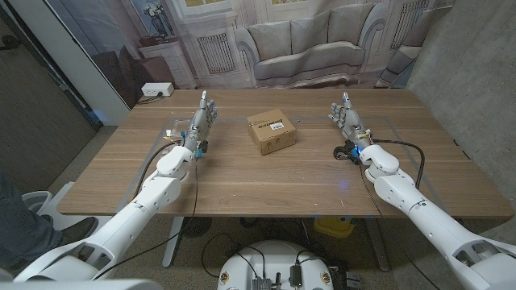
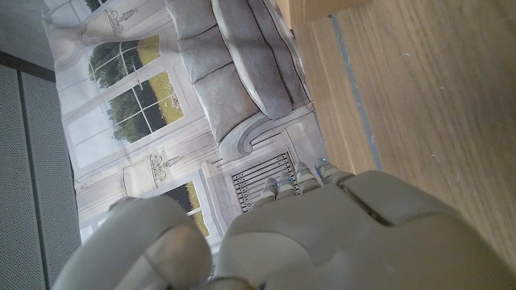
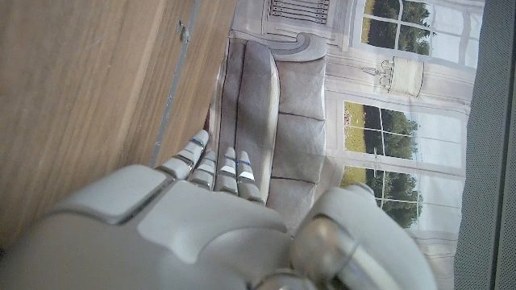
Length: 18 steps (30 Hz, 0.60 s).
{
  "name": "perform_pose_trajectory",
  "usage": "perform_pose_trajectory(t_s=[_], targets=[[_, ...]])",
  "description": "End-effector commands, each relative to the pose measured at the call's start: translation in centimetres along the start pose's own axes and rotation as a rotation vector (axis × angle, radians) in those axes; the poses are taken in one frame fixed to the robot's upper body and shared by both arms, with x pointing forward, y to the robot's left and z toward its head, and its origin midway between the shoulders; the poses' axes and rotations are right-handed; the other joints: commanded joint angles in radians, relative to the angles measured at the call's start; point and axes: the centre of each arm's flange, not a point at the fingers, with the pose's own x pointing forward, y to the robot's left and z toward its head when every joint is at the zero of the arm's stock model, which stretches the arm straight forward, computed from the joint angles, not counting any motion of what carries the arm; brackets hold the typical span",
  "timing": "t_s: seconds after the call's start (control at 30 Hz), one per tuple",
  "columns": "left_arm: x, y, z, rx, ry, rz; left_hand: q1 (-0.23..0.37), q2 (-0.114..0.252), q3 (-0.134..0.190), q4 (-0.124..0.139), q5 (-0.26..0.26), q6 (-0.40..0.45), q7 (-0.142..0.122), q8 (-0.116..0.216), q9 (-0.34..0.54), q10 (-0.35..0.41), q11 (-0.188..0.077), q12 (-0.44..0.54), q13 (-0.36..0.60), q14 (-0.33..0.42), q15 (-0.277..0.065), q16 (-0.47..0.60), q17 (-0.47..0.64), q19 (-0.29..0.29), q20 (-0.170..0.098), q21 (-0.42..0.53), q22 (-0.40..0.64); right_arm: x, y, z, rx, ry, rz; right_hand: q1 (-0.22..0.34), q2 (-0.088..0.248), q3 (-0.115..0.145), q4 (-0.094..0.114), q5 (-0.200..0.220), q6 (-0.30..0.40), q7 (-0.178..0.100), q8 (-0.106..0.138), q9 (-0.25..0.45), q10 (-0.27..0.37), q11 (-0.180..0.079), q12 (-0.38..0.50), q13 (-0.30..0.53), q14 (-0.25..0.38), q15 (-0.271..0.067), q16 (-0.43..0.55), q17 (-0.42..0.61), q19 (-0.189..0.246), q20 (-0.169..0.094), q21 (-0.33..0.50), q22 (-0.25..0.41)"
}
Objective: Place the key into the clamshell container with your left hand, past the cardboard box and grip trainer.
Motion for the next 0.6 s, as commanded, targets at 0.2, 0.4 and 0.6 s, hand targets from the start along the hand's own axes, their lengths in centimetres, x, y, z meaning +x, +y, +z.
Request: perform_pose_trajectory(t_s=[0.2,0.4,0.6], targets=[[-0.3,-0.7,-0.2,0.018,-0.008,-0.01,0.012,0.01,-0.005,-0.004,0.011,0.009,0.0,0.012,0.005,0.01,-0.003,0.013,0.003,0.008,0.001,0.012,0.002,-0.001,-0.033,0.01,0.005,-0.8,0.6,-0.3,0.023,0.004,-0.018,0.008,0.001,0.001,0.005,0.005,0.01,0.0,0.005,0.002,0.011,-0.005,0.004,0.003,0.009,-0.001,0.005,0.003,0.012,-0.019,0.003,0.002],[-0.1,-1.0,0.2,0.078,-0.014,-0.013,0.034,0.028,0.002,-0.013,0.017,0.044,-0.003,0.023,0.005,0.045,-0.004,0.024,0.003,0.044,-0.005,0.021,0.001,0.015,-0.029,0.017,0.004,-1.2,0.5,-0.4,0.031,-0.002,-0.027,0.009,0.003,0.0,0.004,0.006,0.012,-0.002,0.006,0.002,0.013,-0.003,0.005,0.003,0.012,-0.001,0.006,0.003,0.015,-0.019,0.001,0.002],[0.0,-1.1,0.7,0.093,-0.047,-0.015,0.055,0.041,0.009,-0.022,0.021,0.066,-0.009,0.028,0.005,0.068,-0.014,0.03,0.003,0.065,-0.008,0.024,0.0,0.022,-0.025,0.019,0.003,-1.6,0.5,-0.1,0.024,-0.003,-0.044,0.009,0.004,0.0,0.004,0.007,0.014,-0.003,0.006,0.002,0.013,-0.003,0.005,0.003,0.013,-0.001,0.006,0.003,0.016,-0.018,-0.002,0.002]])
